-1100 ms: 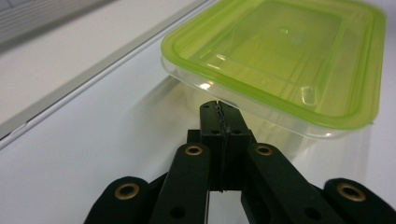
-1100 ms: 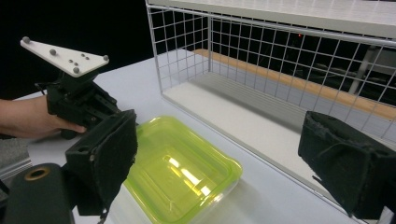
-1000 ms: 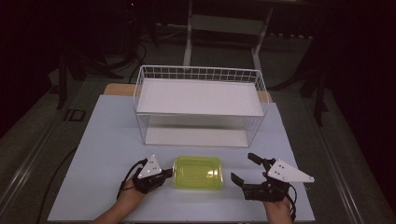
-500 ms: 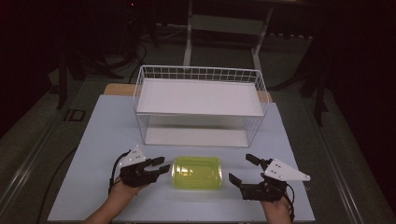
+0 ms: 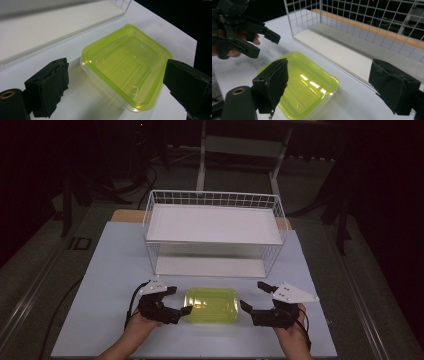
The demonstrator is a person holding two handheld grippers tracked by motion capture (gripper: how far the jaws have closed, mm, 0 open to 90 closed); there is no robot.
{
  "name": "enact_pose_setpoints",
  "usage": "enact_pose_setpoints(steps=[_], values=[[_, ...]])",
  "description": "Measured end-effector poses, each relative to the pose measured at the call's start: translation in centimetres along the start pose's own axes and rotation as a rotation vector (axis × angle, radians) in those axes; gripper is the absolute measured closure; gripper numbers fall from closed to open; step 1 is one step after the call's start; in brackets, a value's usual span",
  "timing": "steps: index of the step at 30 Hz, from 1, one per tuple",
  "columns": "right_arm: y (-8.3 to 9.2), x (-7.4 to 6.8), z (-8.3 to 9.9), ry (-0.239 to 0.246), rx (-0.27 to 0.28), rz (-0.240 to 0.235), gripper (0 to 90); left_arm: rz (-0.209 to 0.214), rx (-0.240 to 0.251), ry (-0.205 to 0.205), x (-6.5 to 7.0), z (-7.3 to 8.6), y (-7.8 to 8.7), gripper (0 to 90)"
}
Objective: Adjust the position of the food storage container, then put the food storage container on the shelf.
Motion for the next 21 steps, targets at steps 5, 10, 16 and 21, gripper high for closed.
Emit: enact_pose_setpoints(steps=[5,10,16,21], values=[[-1.0,-0.1,0.5,-0.073,-0.055,-0.007,12.4,-0.001,-0.026,0.093,-0.2,0.4,-0.2,6.9],[-2.7,-0.4,1.3,-0.159,-0.134,0.018,11.6,-0.036,-0.089,0.157,-0.4,0.6,-0.5,7.0],[-4.3,-0.5,2.9,-0.281,-0.226,-0.025,14.1,-0.038,-0.121,0.219,-0.5,1.1,-0.9,15.5],[-5.8,-0.4,4.6,-0.405,-0.314,-0.068,24.0,-0.002,-0.130,0.280,-0.5,1.4,-1.1,27.1]])
Point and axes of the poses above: each handheld gripper's, and its own axes: y roughly backward along the jaws, z roughly out of its underside, x roughly to its right, the point moved 6 cm from there along -y, roughly forward along the jaws, and after that the axes turned 5 degrees about y, right-handed, at the moved point
